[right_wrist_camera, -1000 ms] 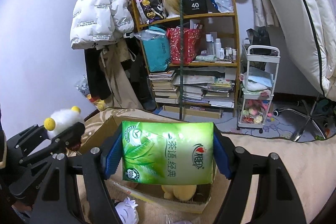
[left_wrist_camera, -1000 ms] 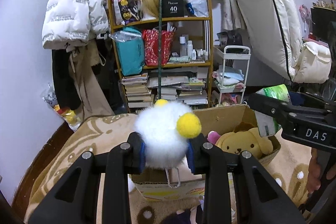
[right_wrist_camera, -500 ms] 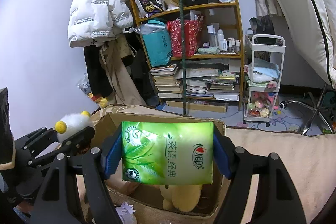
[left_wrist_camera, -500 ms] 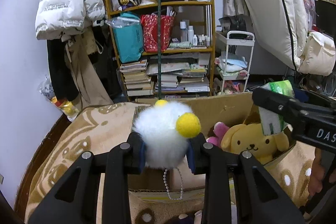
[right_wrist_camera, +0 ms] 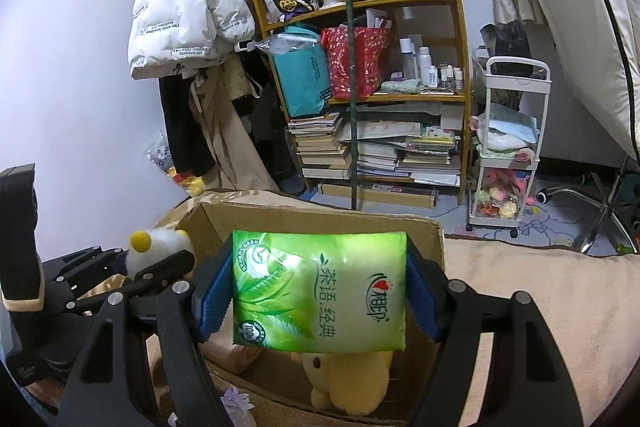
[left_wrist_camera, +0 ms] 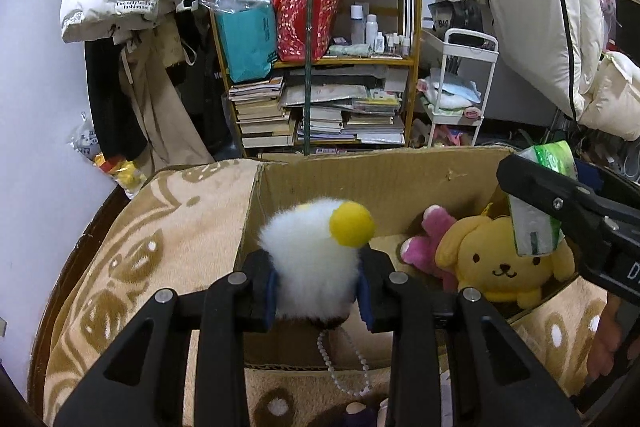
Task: Organize soft objects
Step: 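Open both tools to drop the keychain and tissue pack into the box, then move both tools back toward the white-haired plush doll and zip bag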
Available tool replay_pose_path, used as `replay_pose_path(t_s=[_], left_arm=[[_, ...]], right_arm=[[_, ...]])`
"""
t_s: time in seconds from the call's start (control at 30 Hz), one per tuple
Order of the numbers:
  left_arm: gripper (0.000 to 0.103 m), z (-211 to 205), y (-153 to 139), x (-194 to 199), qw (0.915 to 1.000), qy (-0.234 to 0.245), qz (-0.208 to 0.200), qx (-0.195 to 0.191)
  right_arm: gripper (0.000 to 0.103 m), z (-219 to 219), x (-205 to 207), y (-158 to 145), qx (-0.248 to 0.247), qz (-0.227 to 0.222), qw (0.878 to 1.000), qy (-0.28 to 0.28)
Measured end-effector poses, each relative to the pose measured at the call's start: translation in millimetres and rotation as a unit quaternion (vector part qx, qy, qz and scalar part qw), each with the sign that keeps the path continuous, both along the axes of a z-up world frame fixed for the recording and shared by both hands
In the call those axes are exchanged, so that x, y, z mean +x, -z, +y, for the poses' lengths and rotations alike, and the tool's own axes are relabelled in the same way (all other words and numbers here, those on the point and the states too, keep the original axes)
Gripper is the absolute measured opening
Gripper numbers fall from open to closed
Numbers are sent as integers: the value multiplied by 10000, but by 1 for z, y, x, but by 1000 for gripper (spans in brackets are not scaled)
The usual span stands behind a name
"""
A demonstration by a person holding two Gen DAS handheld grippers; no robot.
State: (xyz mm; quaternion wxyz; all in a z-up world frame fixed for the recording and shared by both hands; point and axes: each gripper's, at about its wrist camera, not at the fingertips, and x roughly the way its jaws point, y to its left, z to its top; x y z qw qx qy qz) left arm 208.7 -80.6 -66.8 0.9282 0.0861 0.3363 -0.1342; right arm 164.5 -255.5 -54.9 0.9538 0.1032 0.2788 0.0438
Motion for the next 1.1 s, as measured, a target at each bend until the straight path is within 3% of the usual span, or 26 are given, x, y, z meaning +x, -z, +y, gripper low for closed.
replay_pose_path(t_s=[0.1,0.23,0.47,0.83,0.9,0.93,1.1], left_arm=[[33,0,2,0,10000,-12,44,15],[50,3,0,0,10000,-32,30,-32],[57,3,-4,-8,9999,-35,-117,97],[91,8,-11,-17,9992,-104,-220,321],[93,10,-12,-19,9991,-126,-217,333],[93,12,-13,-21,9991,-135,-211,352],[95,14,-17,-27,9987,-214,-213,411]], right_arm=[[79,0,-1,0,36,-30,10000,-2],[79,0,-1,0,88,-31,10000,-2],[85,-2,-1,-1,162,-33,9999,-11],[95,1,-9,-5,146,-55,9999,33],[97,0,-10,-5,145,-13,9999,67],[103,0,-12,-6,144,-4,9999,88],[103,-1,-21,-11,150,-51,9997,173]])
